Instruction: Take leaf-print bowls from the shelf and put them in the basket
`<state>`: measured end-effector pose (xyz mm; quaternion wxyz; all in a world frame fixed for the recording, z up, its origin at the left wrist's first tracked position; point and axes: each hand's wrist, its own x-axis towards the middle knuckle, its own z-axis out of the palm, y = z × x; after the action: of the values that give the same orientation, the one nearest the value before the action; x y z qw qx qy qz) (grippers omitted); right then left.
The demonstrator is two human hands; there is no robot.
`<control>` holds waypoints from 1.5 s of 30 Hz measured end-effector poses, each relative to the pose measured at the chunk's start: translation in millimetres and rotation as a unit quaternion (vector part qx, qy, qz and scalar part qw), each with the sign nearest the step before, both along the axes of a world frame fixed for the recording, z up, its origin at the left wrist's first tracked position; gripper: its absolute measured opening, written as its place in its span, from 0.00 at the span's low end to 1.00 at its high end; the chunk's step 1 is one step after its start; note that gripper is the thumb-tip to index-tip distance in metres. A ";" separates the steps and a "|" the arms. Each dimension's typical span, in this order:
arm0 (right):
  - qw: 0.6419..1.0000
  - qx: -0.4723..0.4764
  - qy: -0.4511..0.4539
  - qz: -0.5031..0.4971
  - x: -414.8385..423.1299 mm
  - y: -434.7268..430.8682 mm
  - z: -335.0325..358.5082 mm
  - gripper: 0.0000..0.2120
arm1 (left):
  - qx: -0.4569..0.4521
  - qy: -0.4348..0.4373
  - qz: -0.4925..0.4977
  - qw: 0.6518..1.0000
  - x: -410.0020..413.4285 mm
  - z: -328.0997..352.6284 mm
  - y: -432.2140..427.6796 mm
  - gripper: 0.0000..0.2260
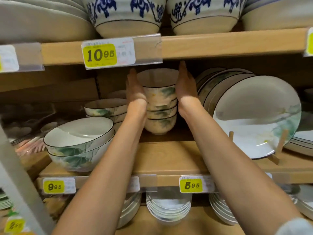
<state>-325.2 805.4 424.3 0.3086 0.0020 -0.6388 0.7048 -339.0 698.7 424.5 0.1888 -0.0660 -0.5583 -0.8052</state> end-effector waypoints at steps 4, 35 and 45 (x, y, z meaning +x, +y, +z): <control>1.000 -0.004 0.000 0.007 -32.9 1.1 -2.4 0.28 | -0.073 0.015 0.035 0.997 -22.5 -8.6 4.4 0.24; 0.997 -0.021 -0.075 -0.023 -67.0 -1.8 -34.4 0.31 | -0.129 -0.057 0.120 0.983 -52.3 -32.5 15.8 0.15; 0.998 -0.057 0.016 0.032 6.4 3.7 -4.3 0.24 | -0.061 -0.078 0.099 0.990 8.6 -15.3 -0.3 0.18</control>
<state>-318.8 809.0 420.0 0.2954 0.0163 -0.5919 0.7498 -330.3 698.4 409.2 0.2193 0.0416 -0.6235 -0.7492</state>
